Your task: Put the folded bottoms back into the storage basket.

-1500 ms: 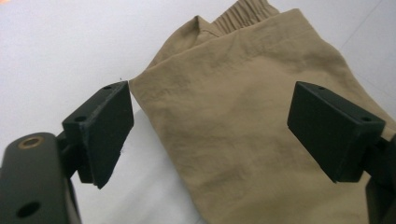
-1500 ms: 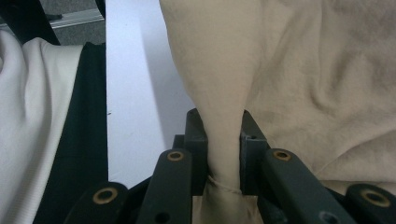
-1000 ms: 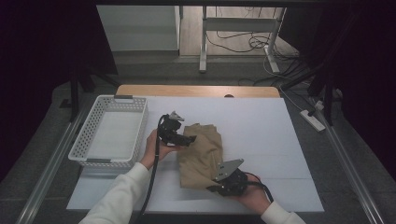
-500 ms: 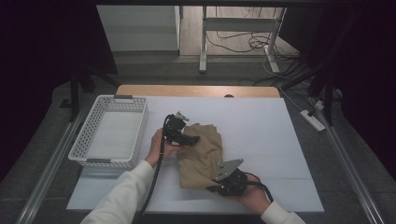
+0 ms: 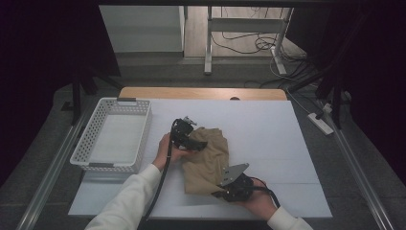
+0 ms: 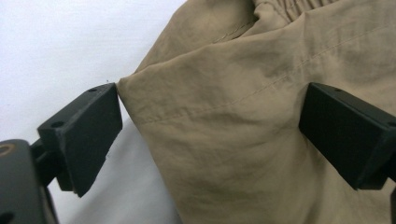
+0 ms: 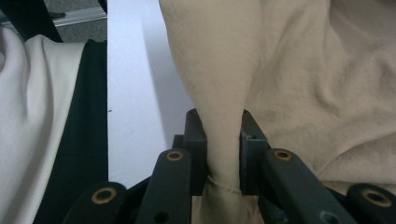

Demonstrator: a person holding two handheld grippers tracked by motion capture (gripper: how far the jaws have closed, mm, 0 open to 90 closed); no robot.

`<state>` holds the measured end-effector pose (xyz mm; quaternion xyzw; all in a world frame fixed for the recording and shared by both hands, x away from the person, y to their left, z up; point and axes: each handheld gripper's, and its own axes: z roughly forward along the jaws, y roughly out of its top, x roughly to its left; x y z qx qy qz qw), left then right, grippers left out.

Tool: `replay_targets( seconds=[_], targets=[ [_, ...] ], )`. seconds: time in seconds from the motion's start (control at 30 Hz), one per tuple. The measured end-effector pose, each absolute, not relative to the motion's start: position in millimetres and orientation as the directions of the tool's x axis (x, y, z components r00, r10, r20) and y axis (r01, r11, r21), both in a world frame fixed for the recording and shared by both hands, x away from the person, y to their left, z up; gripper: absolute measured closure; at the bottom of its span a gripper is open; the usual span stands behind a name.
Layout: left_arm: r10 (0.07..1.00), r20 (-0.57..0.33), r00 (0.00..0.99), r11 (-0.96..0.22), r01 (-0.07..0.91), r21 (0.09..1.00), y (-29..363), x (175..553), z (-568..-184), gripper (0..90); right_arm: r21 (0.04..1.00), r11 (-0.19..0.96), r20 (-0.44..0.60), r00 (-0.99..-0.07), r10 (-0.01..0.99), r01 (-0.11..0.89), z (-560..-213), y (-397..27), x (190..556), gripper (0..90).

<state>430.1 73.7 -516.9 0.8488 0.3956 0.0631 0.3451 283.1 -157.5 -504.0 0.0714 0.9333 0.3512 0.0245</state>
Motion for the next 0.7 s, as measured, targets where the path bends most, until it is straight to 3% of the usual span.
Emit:
replay_targets(
  seconds=[0.47,0.7],
  targets=[
    [0.655,-0.181,0.734,-0.493,0.597,0.633,64.7,427.7,-523.3,19.1,0.656,0.746,0.006,-0.989,0.147,0.115,-504.6,-157.0,283.0,77.4],
    [0.619,-0.201,0.760,-0.505,0.580,0.639,66.3,425.9,-522.2,35.1,0.655,0.748,0.002,-0.989,0.148,0.113,-504.3,-157.0,282.7,77.4]
  ],
)
